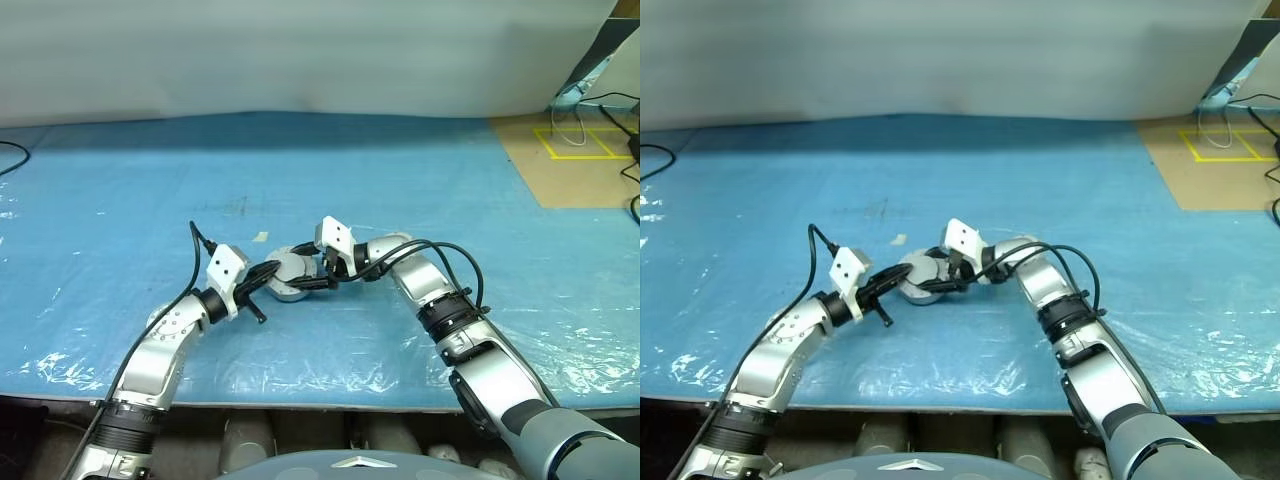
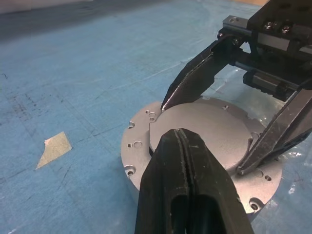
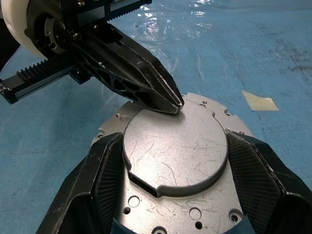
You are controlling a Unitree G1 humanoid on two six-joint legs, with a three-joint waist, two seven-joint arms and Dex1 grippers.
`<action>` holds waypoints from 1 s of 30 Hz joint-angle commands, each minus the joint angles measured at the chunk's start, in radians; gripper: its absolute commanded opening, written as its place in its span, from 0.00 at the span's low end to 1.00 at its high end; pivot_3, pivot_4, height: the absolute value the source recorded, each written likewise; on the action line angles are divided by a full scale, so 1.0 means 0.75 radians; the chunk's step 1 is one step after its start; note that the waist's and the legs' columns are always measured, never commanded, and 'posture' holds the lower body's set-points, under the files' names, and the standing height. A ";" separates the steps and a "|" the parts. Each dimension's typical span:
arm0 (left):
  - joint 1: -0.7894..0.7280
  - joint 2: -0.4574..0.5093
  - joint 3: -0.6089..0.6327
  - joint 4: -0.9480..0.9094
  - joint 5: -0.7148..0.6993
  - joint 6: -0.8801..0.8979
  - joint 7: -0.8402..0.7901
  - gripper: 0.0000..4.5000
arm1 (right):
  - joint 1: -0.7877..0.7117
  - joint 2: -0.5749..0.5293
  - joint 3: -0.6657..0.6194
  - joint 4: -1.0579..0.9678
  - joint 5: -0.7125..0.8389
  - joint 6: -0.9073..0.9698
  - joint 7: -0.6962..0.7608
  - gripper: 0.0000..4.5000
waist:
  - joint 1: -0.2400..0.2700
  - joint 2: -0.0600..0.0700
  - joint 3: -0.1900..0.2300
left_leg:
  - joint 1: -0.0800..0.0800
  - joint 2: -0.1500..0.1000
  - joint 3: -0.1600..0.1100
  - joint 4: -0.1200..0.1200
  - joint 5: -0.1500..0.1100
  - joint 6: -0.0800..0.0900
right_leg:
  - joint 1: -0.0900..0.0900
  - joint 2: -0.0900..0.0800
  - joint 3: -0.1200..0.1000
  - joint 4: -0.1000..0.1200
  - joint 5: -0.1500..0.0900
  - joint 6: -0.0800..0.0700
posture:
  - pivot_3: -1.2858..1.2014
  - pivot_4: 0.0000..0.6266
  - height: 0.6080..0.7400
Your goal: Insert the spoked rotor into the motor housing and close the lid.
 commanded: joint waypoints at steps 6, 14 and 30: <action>0.046 0.030 -0.017 -0.034 0.070 -0.012 0.012 0.00 | 0.069 -0.046 0.028 0.141 -0.088 0.060 -0.075 0.66 | 0.000 0.000 0.000 | 0.001 0.000 0.000 0.000 0.000 0.000 | 0.000 0.000 0.000 0.000 0.000 0.000 | 0.52 0.24 1.00; 0.036 0.014 -0.061 -0.079 0.125 0.062 0.067 0.00 | 0.059 -0.047 0.017 0.150 -0.083 0.052 -0.076 0.66 | 0.001 0.000 0.000 | 0.000 0.000 -0.001 -0.001 0.000 0.000 | 0.000 0.000 0.000 -0.001 0.000 0.000 | 0.52 0.24 1.00; 0.019 0.079 -0.142 -0.143 0.251 0.174 0.098 0.00 | 0.074 -0.037 0.014 0.141 -0.075 0.045 -0.087 0.66 | -0.002 0.004 -0.003 | 0.000 0.000 -0.007 -0.007 0.000 0.000 | 0.003 0.000 -0.001 -0.014 0.000 0.001 | 0.52 0.24 1.00</action>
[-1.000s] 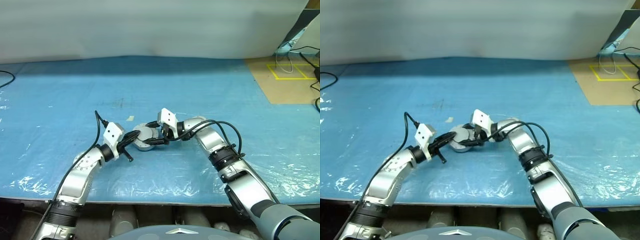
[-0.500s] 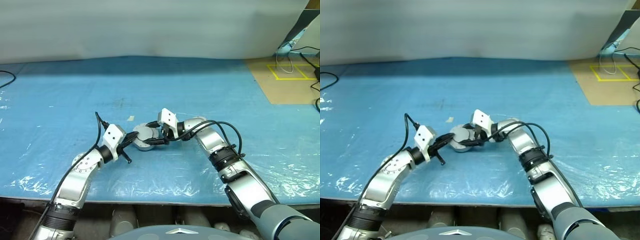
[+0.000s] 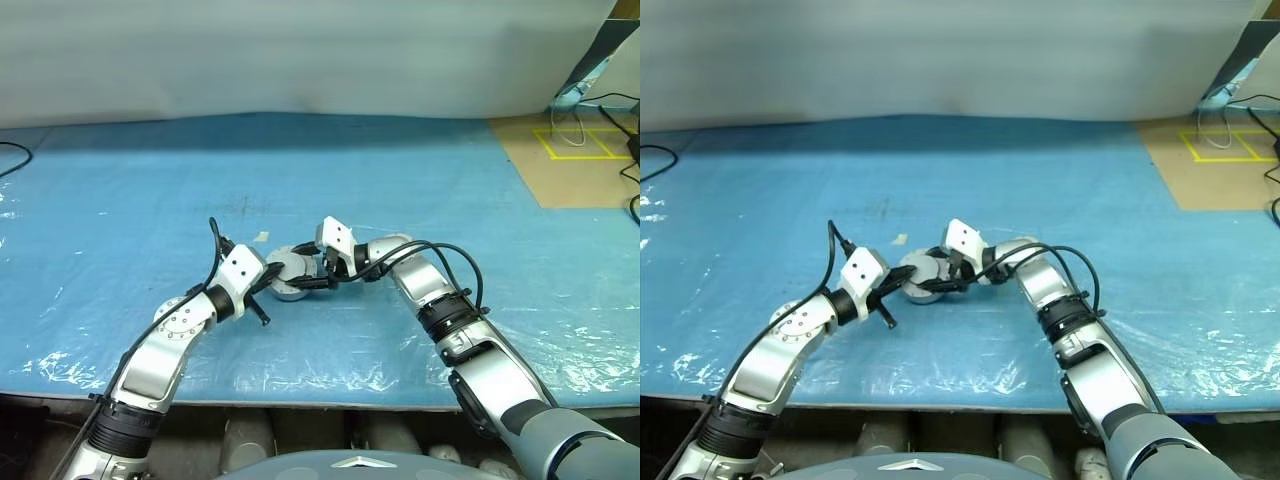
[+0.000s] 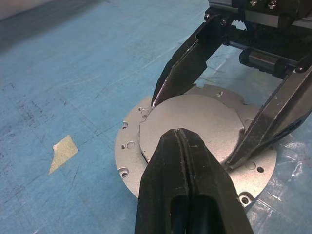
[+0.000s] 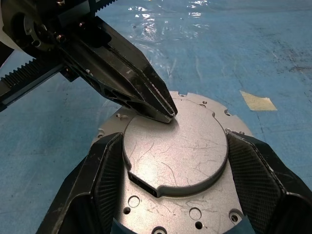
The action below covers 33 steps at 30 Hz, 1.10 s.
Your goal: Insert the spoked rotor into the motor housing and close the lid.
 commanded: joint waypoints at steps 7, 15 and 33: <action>0.105 -0.019 0.022 0.002 0.015 -0.240 0.021 0.00 | 0.094 -0.057 0.006 0.030 -0.058 0.115 -0.050 0.66 | -0.002 0.001 -0.002 | -0.001 0.000 0.001 -0.001 0.000 0.000 | 0.002 0.000 0.000 -0.003 0.000 0.000 | 0.52 0.24 1.00; 0.149 -0.123 0.157 -0.048 -0.081 -0.318 0.110 0.00 | 0.097 -0.065 -0.002 -0.006 -0.043 0.146 -0.039 0.66 | -0.003 0.001 -0.001 | -0.008 0.001 0.005 -0.001 0.000 0.000 | -0.003 0.001 -0.003 -0.003 0.001 -0.001 | 0.52 0.24 1.00; 0.099 -0.120 0.100 0.226 -0.001 -0.372 0.087 0.00 | 0.104 -0.077 0.007 -0.045 -0.039 0.170 -0.036 0.66 | 0.003 -0.001 0.000 | -0.008 0.001 0.005 -0.001 0.000 0.000 | -0.002 0.001 -0.004 -0.003 0.002 -0.004 | 0.52 0.24 1.00</action>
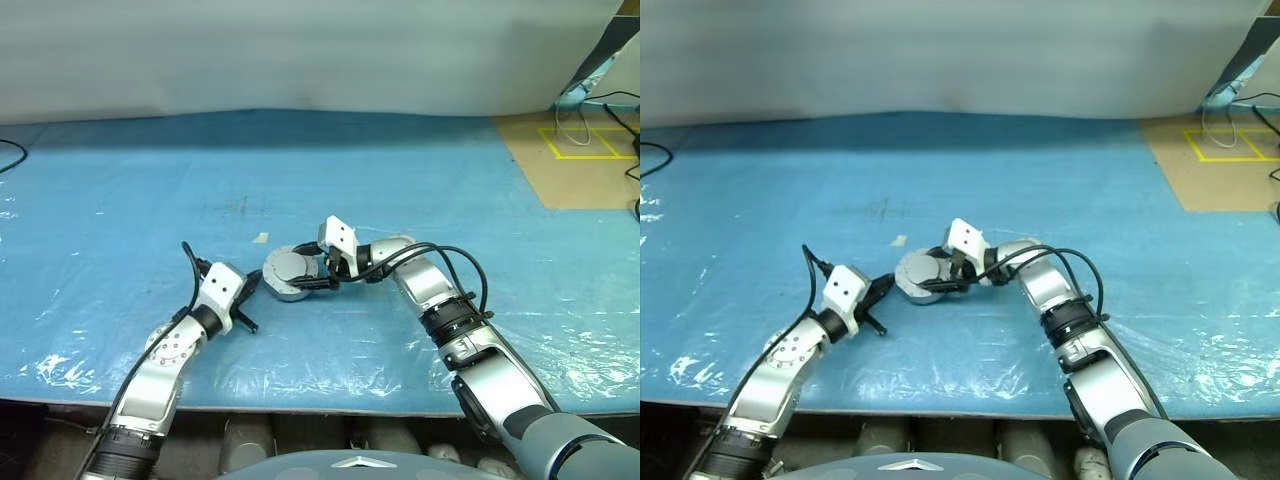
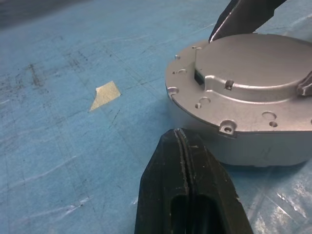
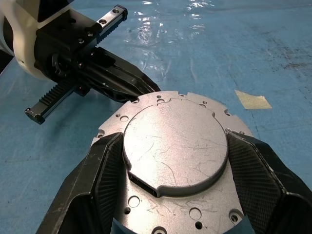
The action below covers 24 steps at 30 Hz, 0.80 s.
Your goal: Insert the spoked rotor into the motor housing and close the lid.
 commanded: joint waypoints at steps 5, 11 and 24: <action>-0.041 -0.037 0.020 0.047 -0.082 -0.193 -0.090 0.00 | 0.084 -0.078 0.020 0.020 -0.058 0.113 -0.037 0.66 | 0.005 0.000 0.000 | -0.001 -0.001 0.000 0.000 0.000 0.001 | 0.000 -0.001 0.000 -0.001 0.003 -0.005 | 0.52 0.24 1.00; -0.009 -0.048 0.089 0.024 -0.216 -0.195 -0.156 0.00 | 0.090 -0.086 0.015 0.010 -0.058 0.121 -0.046 0.66 | 0.005 0.000 0.000 | -0.002 -0.001 0.000 0.000 0.000 0.001 | 0.000 -0.001 0.000 -0.001 0.003 -0.005 | 0.52 0.24 1.00; 0.034 -0.041 0.140 -0.001 -0.460 0.054 -0.264 0.00 | 0.062 -0.052 0.032 0.054 -0.063 0.091 -0.059 0.66 | 0.003 0.000 0.000 | -0.001 -0.001 0.001 0.000 0.000 0.001 | 0.001 -0.001 -0.001 0.000 0.003 -0.005 | 0.52 0.24 1.00</action>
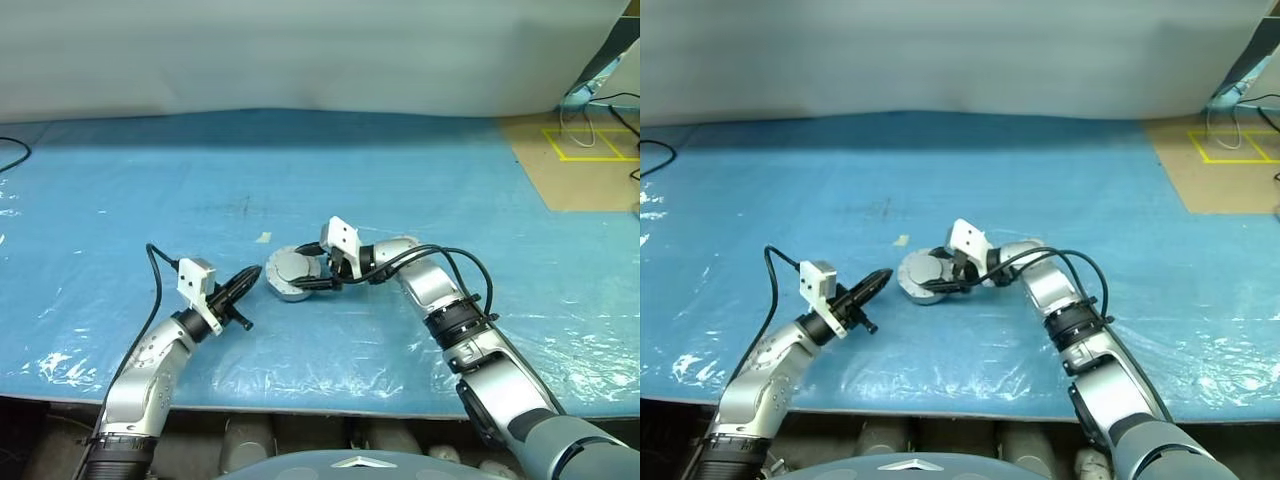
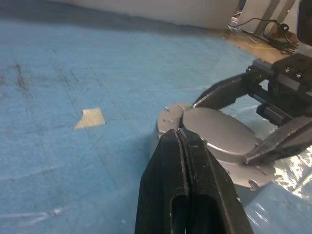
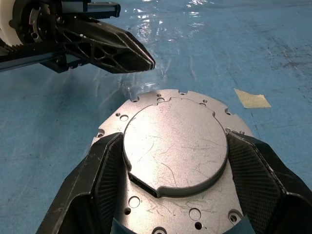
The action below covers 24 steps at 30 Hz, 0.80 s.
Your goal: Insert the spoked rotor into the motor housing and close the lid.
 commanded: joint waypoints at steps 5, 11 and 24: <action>-0.089 -0.018 -0.045 0.114 0.169 -0.212 -0.022 0.00 | 0.039 -0.019 0.032 0.137 -0.068 0.029 -0.056 0.66 | -0.003 0.000 0.000 | 0.002 0.000 0.000 0.000 0.000 0.000 | 0.002 0.000 0.000 0.000 0.000 0.000 | 0.52 0.24 1.00; -0.118 -0.011 -0.052 0.123 0.155 -0.209 -0.075 0.00 | 0.059 -0.021 0.027 0.149 -0.071 0.005 -0.072 0.66 | -0.006 0.000 0.000 | 0.004 0.000 0.000 0.000 0.000 0.000 | 0.003 0.000 0.000 0.001 0.000 0.000 | 0.52 0.24 1.00; -0.169 0.046 -0.172 0.308 0.403 -0.274 -0.060 0.00 | 0.053 -0.011 0.021 0.188 -0.067 -0.022 -0.097 0.66 | -0.002 0.000 -0.002 | 0.012 0.000 0.000 0.000 0.000 0.001 | 0.012 -0.001 0.000 0.001 -0.002 0.003 | 0.52 0.24 1.00</action>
